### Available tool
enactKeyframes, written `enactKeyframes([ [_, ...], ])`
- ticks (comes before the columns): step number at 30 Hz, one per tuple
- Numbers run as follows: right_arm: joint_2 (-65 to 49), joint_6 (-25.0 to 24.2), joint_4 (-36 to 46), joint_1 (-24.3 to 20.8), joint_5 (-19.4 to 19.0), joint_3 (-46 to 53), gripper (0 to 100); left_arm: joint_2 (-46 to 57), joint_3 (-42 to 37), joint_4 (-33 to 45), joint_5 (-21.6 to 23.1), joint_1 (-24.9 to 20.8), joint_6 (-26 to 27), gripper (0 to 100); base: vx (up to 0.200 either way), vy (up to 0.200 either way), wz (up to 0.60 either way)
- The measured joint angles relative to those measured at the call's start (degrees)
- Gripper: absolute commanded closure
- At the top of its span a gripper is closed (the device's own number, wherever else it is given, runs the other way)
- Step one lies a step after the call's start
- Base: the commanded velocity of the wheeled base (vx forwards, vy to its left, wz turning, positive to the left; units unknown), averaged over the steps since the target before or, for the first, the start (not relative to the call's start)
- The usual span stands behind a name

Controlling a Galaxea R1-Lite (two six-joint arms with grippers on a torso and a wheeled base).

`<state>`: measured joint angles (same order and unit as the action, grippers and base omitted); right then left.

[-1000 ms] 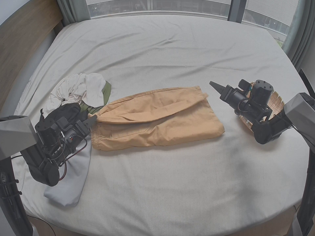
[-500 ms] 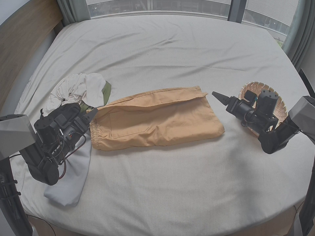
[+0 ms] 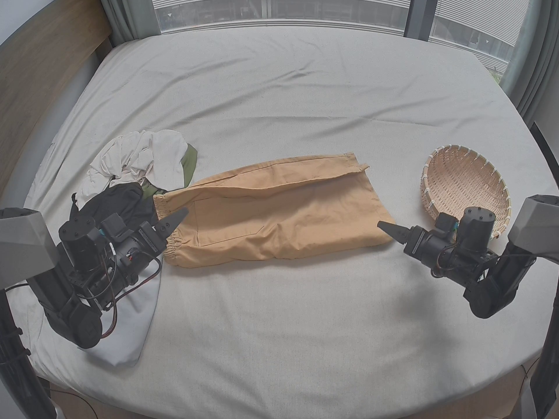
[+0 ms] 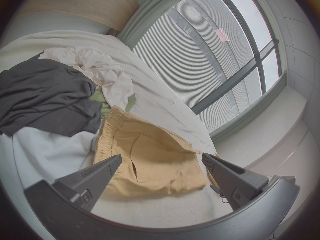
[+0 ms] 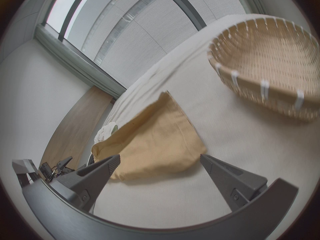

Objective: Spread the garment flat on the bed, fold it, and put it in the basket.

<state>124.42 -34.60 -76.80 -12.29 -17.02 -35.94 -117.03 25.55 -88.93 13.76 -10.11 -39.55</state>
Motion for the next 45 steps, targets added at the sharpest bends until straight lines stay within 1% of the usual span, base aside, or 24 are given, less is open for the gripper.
enactKeyframes([
  [4, 2.32, -1.85, -2.02, -1.54, 1.04, 0.39, 0, 0.24, -1.11, 0.00, 0.17, -1.19, 1.15, 0, 0.000, 0.000, 0.00],
  [11, 5.81, -2.07, -2.16, -3.33, 2.33, -2.27, 0, 0.24, -3.01, 0.00, 0.41, -3.25, 2.51, 0, 0.000, 0.000, 0.00],
  [18, 10.03, -2.07, -2.11, -4.17, 5.72, -10.14, 0, 0.24, -3.75, 0.00, 0.46, -4.39, 3.72, 0, 0.000, 0.000, 0.00],
  [21, 11.89, -2.18, -1.78, -5.02, 6.40, -14.23, 0, 0.27, -3.93, 0.00, 0.38, -4.77, 4.35, 0, 0.000, 0.000, 0.00],
  [30, 15.65, -4.68, 0.27, -7.96, 7.06, -24.56, 0, 0.41, -4.34, 0.00, 0.11, -5.13, 6.05, 0, 0.000, 0.000, 0.00],
  [31, 15.96, -4.82, 0.24, -8.13, 7.31, -25.27, 100, 0.41, -4.39, 0.00, 0.06, -5.16, 6.11, 0, 0.000, 0.000, 0.00],
  [38, 17.59, -4.64, -0.22, -8.05, 9.83, -27.17, 100, 0.39, -4.67, 0.02, -0.06, -5.02, 6.16, 0, 0.000, 0.000, 0.00],
  [45, 18.69, -4.46, -3.21, -7.13, 11.82, -27.21, 100, 0.55, -5.08, 0.02, -0.06, -4.33, 5.96, 0, 0.000, 0.000, 0.00],
])
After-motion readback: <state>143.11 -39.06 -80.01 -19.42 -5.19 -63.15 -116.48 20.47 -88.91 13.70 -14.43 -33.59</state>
